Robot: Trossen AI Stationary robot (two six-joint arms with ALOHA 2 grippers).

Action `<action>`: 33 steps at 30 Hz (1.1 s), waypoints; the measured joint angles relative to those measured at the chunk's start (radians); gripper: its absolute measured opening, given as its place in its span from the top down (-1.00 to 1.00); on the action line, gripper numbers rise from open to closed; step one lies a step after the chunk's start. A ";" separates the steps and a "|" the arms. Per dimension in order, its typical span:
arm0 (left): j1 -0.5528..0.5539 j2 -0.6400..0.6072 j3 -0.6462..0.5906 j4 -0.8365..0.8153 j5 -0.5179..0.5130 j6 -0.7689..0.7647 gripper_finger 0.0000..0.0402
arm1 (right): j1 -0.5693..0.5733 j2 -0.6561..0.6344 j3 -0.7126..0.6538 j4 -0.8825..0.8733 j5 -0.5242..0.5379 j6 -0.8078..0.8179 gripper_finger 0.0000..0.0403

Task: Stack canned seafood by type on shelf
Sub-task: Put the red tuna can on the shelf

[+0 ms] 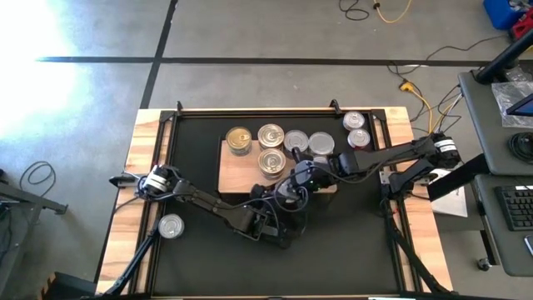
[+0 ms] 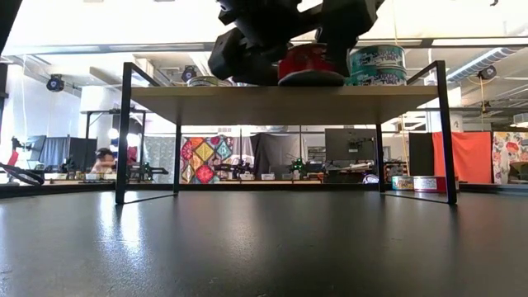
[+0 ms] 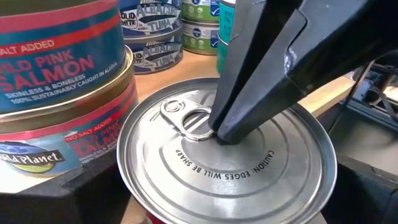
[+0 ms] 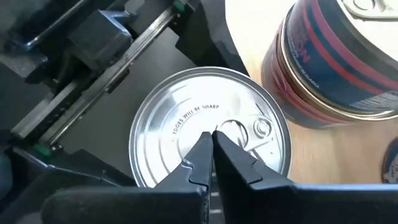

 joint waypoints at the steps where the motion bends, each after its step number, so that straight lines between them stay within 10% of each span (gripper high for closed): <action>1: 0.000 0.000 0.000 0.003 0.000 0.004 -0.99 | -0.002 0.000 0.000 -0.003 0.001 0.000 0.94; 33: 0.005 -0.003 0.000 0.062 0.027 0.008 -0.99 | -0.025 -0.019 0.101 -0.139 -0.059 -0.062 0.94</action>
